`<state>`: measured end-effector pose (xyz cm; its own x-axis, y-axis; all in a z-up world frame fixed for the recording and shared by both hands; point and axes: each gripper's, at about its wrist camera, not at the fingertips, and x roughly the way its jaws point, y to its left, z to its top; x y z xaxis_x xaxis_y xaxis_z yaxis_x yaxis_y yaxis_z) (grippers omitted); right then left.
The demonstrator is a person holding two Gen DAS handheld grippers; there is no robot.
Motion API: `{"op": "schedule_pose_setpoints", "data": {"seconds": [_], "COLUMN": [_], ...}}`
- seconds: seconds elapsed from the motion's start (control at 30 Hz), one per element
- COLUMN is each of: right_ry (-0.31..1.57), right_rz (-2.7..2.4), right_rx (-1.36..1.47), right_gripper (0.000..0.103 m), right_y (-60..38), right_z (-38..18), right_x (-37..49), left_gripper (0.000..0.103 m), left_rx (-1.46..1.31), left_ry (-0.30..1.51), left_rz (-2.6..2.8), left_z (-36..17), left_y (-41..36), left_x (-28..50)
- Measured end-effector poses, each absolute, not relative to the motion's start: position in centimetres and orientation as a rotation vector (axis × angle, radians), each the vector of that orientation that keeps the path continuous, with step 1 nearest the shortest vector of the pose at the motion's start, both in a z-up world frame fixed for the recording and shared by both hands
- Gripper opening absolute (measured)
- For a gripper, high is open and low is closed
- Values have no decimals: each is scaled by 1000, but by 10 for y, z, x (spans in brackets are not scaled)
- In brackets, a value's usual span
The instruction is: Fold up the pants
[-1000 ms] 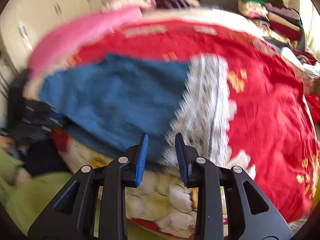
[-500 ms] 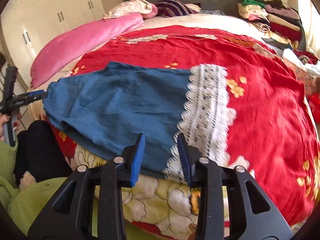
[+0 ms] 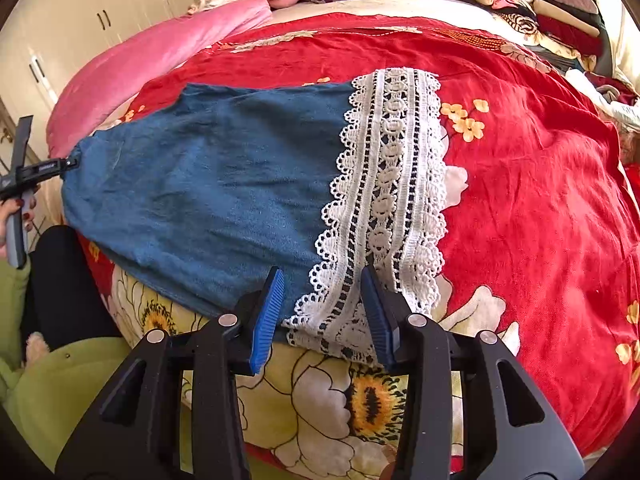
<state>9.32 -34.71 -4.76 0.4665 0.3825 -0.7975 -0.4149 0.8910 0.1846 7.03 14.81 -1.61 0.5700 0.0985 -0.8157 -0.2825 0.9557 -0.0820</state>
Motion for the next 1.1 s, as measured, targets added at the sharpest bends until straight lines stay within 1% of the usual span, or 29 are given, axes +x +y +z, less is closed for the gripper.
{"op": "schedule_pose_setpoints", "data": {"seconds": [0.03,0.07,0.17,0.23,0.3,0.33,0.43,0.5,0.6,0.73,0.87,1.03,1.1], "right_ry": [969,970,972,961,904,877,809,800,799,835,901,1020,1006], "right_rz": [489,490,500,519,533,531,498,460,422,428,461,477,491], "right_rx": [-43,-45,-43,-31,-10,-7,-7,6,48,149,206,209,236], "right_gripper": [33,33,34,35,40,42,44,45,45,45,45,48,48], "right_y": [-346,-346,-347,-349,-355,-358,-365,-370,-380,-389,-389,-385,-388], "right_z": [-49,-49,-48,-40,-22,-15,6,13,18,15,-6,-49,-55], "right_x": [93,93,92,91,92,94,109,128,161,207,242,267,264], "left_gripper": [44,50,52,55,67,69,71,78,78,78,78,78,77], "left_rx": [-223,-226,-239,-205,-159,-152,-156,-165,-136,-123,-167,-180,-166], "left_ry": [946,949,919,864,803,778,745,763,757,843,953,1034,1039], "left_rz": [220,224,230,230,223,210,108,13,-73,-208,-279,-314,-320], "left_z": [-18,-19,-6,15,38,46,62,62,58,34,-4,-41,-49], "left_y": [150,153,152,145,135,132,117,99,69,29,8,-6,-12], "left_x": [67,67,63,58,57,58,77,101,130,177,217,238,239]}}
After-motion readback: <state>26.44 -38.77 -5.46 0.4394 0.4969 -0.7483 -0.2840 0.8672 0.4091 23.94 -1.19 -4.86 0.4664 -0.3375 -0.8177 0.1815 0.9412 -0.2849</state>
